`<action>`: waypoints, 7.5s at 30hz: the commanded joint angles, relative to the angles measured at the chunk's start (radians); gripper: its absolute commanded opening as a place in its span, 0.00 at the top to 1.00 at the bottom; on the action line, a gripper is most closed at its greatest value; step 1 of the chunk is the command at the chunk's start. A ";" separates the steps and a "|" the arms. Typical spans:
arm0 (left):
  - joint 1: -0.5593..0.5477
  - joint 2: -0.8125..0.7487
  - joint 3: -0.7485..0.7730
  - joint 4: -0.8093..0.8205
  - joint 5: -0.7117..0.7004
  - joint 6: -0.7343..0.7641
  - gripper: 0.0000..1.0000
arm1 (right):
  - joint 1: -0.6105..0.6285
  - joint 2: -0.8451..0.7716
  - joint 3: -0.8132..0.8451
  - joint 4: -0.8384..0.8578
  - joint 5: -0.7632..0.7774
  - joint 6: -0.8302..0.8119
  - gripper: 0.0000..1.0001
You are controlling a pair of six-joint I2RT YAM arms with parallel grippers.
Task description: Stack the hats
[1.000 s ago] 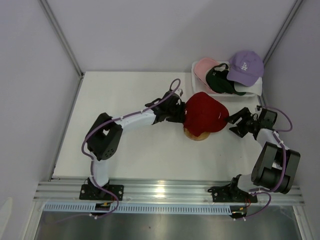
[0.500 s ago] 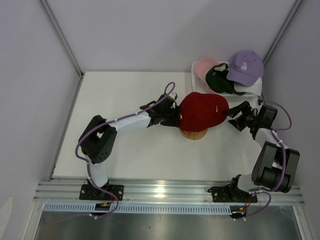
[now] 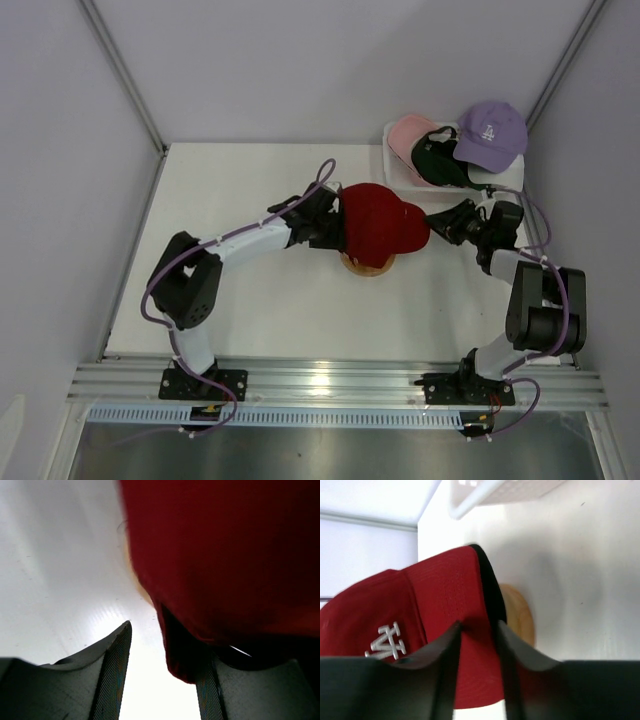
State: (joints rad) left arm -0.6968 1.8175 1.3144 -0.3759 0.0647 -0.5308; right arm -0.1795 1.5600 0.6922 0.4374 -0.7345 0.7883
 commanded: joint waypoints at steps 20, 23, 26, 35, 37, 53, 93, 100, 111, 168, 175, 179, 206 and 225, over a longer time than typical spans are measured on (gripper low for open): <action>0.098 -0.058 0.066 -0.087 -0.075 0.077 0.46 | 0.005 -0.129 -0.014 -0.053 -0.055 0.011 0.24; 0.109 -0.055 0.071 -0.089 -0.072 0.081 0.46 | 0.014 -0.107 -0.025 -0.060 -0.037 -0.023 0.19; 0.118 -0.057 0.075 -0.089 -0.072 0.084 0.46 | 0.031 -0.049 -0.019 -0.057 -0.031 -0.047 0.19; 0.125 -0.049 0.088 -0.098 -0.072 0.084 0.47 | 0.061 0.061 -0.023 0.073 -0.115 0.040 0.50; 0.125 -0.050 0.086 -0.100 -0.072 0.084 0.47 | 0.058 0.058 -0.017 0.034 -0.111 0.043 0.67; 0.125 -0.063 0.075 -0.097 -0.114 0.100 0.46 | 0.002 0.032 0.007 0.095 -0.142 0.334 1.00; 0.180 -0.303 0.062 -0.096 -0.031 0.074 0.19 | 0.095 -0.142 0.539 -0.818 0.205 -0.345 0.26; 0.269 -0.449 0.059 -0.112 -0.008 0.084 0.01 | -0.004 -0.129 0.677 -0.780 0.216 -0.350 0.12; 0.315 -0.647 0.072 -0.147 0.173 0.124 0.00 | -0.098 0.302 1.197 -0.922 0.415 -0.485 0.06; 0.385 -0.658 0.040 -0.202 0.239 0.167 0.00 | 0.038 0.256 1.298 -0.659 0.183 -0.508 1.00; 0.384 -0.751 -0.050 -0.104 0.286 0.115 0.00 | 0.028 0.327 1.272 -0.300 0.009 0.133 1.00; 0.384 -0.785 -0.083 -0.064 0.303 0.091 0.01 | 0.021 0.351 1.106 -0.073 0.012 0.354 1.00; 0.384 -0.761 -0.155 -0.051 0.293 0.092 0.01 | -0.084 0.244 0.686 -0.353 0.287 -0.147 0.40; 0.384 -0.756 -0.132 -0.086 0.250 0.112 0.00 | 0.009 0.285 0.579 -0.207 0.405 -0.202 0.62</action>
State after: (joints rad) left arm -0.3222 1.0790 1.1629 -0.4591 0.3374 -0.4267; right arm -0.1616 1.8370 1.2327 0.1558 -0.3634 0.5884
